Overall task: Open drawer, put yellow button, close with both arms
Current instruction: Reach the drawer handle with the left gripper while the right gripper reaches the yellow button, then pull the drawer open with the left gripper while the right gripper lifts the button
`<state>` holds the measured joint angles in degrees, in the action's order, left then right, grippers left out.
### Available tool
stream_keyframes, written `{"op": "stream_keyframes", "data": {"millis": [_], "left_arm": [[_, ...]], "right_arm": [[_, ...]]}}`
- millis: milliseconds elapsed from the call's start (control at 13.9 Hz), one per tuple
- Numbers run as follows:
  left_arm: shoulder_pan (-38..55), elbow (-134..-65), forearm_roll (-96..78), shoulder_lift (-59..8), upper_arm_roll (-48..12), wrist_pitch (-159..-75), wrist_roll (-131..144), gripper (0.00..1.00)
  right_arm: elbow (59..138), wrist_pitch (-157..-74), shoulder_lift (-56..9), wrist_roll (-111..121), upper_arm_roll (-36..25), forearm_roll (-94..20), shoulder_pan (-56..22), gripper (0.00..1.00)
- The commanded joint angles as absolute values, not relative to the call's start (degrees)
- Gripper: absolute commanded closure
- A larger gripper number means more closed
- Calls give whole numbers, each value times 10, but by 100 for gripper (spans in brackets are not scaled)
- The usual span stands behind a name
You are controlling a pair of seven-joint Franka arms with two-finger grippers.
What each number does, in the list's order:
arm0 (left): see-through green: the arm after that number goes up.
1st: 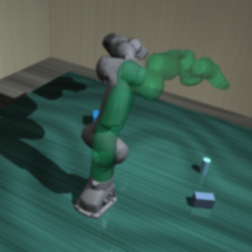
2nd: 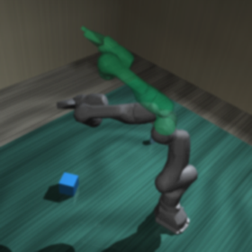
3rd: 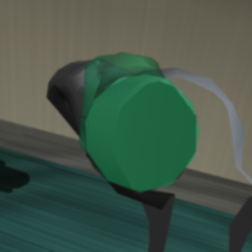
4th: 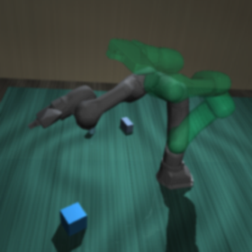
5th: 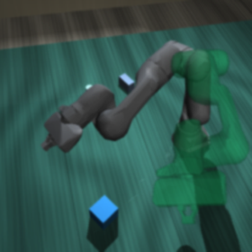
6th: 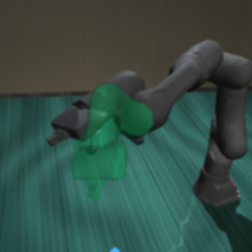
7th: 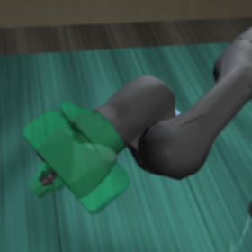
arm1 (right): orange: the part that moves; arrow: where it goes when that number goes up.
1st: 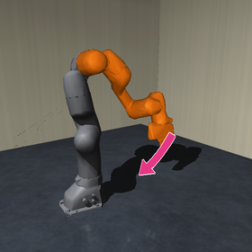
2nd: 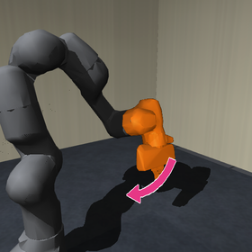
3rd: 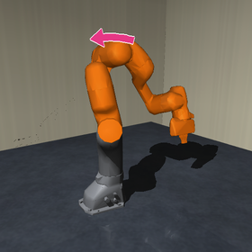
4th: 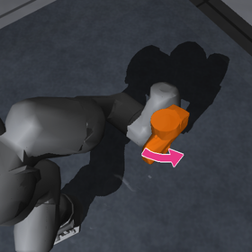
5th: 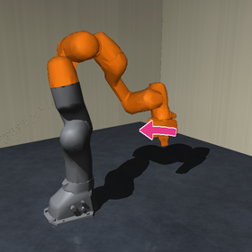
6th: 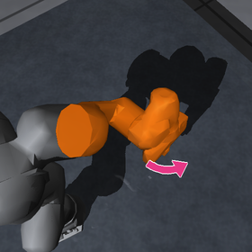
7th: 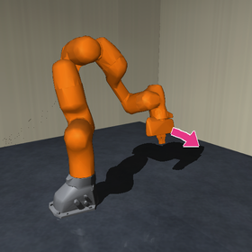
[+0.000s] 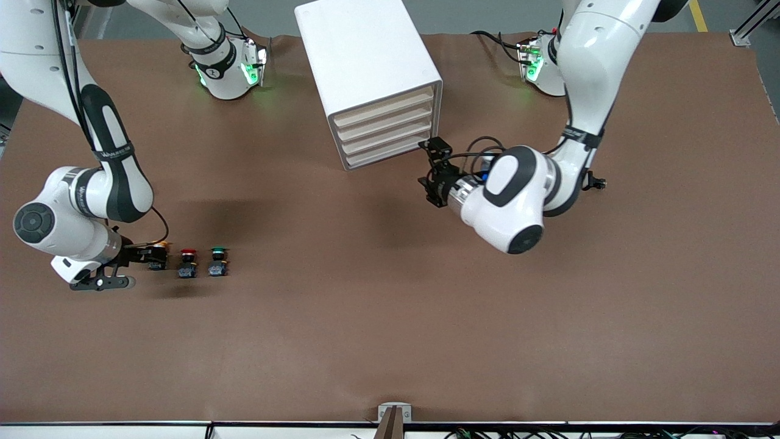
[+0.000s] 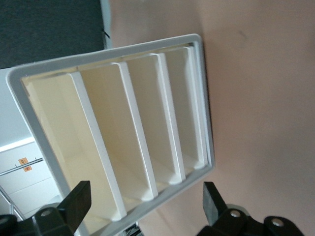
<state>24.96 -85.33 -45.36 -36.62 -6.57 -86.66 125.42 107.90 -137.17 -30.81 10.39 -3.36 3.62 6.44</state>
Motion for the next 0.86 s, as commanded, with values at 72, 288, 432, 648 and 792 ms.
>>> {"op": "stream_keyframes", "data": {"millis": [72, 288, 432, 648, 792], "left_arm": [[280, -843, -479, -390, -62, -818, 1319, 0], [290, -844, -519, -400, -62, -803, 1351, 0], [296, -845, -529, -406, -62, -782, 1352, 4], [321, -847, -536, -411, -62, -776, 1358, 17], [332, -848, -540, -417, -63, -769, 1367, 22]], "right_arm": [[1071, -1378, -329, 106, -25, 45, 74, 0], [1070, -1387, -342, 107, -25, 45, 76, 0], [1073, -1383, -343, 106, -25, 44, 76, 0], [1074, -1372, -343, 102, -25, 43, 83, 0], [1073, -1368, -343, 103, -25, 43, 84, 17]]}}
